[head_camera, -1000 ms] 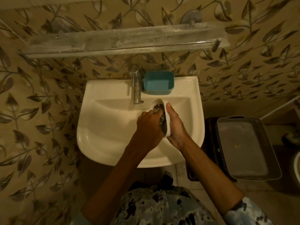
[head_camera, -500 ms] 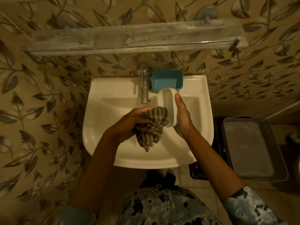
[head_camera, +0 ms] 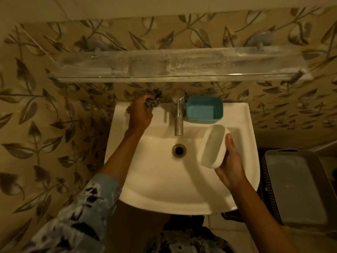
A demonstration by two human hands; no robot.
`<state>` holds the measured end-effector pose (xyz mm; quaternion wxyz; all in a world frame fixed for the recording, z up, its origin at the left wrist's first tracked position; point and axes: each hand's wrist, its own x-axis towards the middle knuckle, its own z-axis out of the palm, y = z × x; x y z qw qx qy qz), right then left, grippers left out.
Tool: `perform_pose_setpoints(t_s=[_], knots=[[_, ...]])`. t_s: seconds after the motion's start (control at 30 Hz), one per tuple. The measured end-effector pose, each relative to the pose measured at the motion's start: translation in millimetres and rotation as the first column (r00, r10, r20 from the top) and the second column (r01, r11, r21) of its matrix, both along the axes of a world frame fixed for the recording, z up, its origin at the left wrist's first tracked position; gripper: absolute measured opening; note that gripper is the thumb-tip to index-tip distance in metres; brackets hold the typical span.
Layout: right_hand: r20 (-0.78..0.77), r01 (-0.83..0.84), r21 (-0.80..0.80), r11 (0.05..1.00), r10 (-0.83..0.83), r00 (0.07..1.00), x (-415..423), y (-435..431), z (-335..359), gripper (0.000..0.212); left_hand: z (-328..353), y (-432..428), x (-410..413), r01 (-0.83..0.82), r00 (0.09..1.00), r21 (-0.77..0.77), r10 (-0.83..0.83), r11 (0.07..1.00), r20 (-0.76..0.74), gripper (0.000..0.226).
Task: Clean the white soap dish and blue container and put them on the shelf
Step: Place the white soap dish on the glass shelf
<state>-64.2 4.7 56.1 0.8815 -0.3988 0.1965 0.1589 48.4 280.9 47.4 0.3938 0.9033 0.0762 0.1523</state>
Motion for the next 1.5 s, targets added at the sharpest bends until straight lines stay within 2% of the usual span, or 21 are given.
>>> perform_pose_setpoints(t_s=[0.07, 0.13, 0.2, 0.3, 0.4, 0.43, 0.47, 0.53, 0.57, 0.63, 0.7, 0.8, 0.9, 1.0, 1.1, 1.2, 1.37, 1.5], knots=[[0.0, 0.019, 0.0, 1.0, -0.019, 1.0, -3, 5, -1, 0.051, -17, 0, 12, 0.184, 0.982, 0.117, -0.187, 0.976, 0.008, 0.037], [-0.002, 0.03, 0.011, 0.999, -0.03, 1.0, -5, 9, -1, 0.053, -39, -2, 15, 0.304, 0.953, 0.216, -0.294, 0.928, -0.079, 0.039], [0.015, 0.026, 0.036, 0.999, -0.027, 1.0, -5, 11, -1, 0.06, -64, 1, 11, 0.315, 0.948, 0.258, -0.292, 0.913, -0.124, 0.041], [0.033, 0.038, 0.092, 0.995, -0.041, 0.999, -3, 15, 3, 0.063, -72, 3, 7, 0.33, 0.944, 0.246, -0.311, 0.911, -0.112, 0.044], [0.032, 0.038, 0.113, 0.993, -0.042, 0.999, 0, 20, 11, 0.082, -60, 4, 8, 0.347, 0.937, 0.286, -0.317, 0.893, -0.148, 0.047], [0.036, 0.03, 0.114, 0.993, -0.034, 0.999, 1, 22, 13, 0.082, -54, 4, 5, 0.331, 0.942, 0.25, -0.303, 0.91, -0.144, 0.047], [0.043, 0.026, 0.104, 0.994, -0.031, 0.999, 2, 24, 15, 0.074, -45, 2, -2, 0.306, 0.95, 0.171, -0.288, 0.937, -0.122, 0.045], [0.077, 0.014, 0.081, 0.997, -0.02, 0.997, 5, 29, 20, 0.054, -24, -7, -26, 0.244, 0.967, -0.083, -0.248, 0.966, -0.052, 0.034], [0.097, 0.005, 0.064, 0.998, -0.011, 0.995, 8, 33, 25, 0.053, -12, -12, -41, 0.209, 0.973, -0.217, -0.224, 0.954, -0.047, 0.028], [0.143, -0.02, 0.023, 1.0, 0.016, 0.99, 14, 40, 37, 0.079, 14, -23, -70, 0.116, 0.983, -0.435, -0.166, 0.893, -0.079, 0.019], [0.181, -0.031, -0.006, 1.0, 0.031, 0.983, 19, 47, 49, 0.106, 36, -30, -94, 0.047, 0.991, -0.567, -0.108, 0.823, -0.075, 0.018], [0.255, -0.032, -0.041, 0.999, 0.042, 0.966, 23, 56, 65, 0.111, 65, -33, -120, 0.064, 0.994, -0.657, -0.103, 0.751, -0.021, 0.019], [0.338, -0.044, -0.149, 0.988, 0.093, 0.936, 24, 65, 81, 0.107, 90, -30, -129, 0.13, 0.989, -0.646, -0.142, 0.752, 0.034, 0.04], [0.44, -0.022, -0.345, 0.938, 0.183, 0.879, 25, 74, 98, 0.082, 111, -21, -125, 0.133, 0.991, -0.605, -0.119, 0.785, 0.062, 0.055], [0.527, 0.062, -0.504, 0.862, 0.25, 0.812, 30, 77, 115, 0.075, 132, -13, -118, 0.134, 0.988, -0.563, -0.069, 0.815, 0.135, 0.052], [0.588, 0.183, -0.656, 0.732, 0.344, 0.732, 41, 81, 135, 0.076, 149, -5, -109, 0.126, 0.982, -0.528, -0.029, 0.84, 0.189, 0.048], [0.606, 0.303, -0.761, 0.574, 0.459, 0.65, 72, 87, 165, 0.069, 173, 5, -89, 0.095, 0.977, -0.457, 0.005, 0.885, 0.211, 0.05], [0.606, 0.361, -0.785, 0.503, 0.506, 0.614, 96, 93, 183, 0.07, 190, 14, -67, 0.051, 0.974, -0.324, 0.025, 0.945, 0.226, 0.052]])
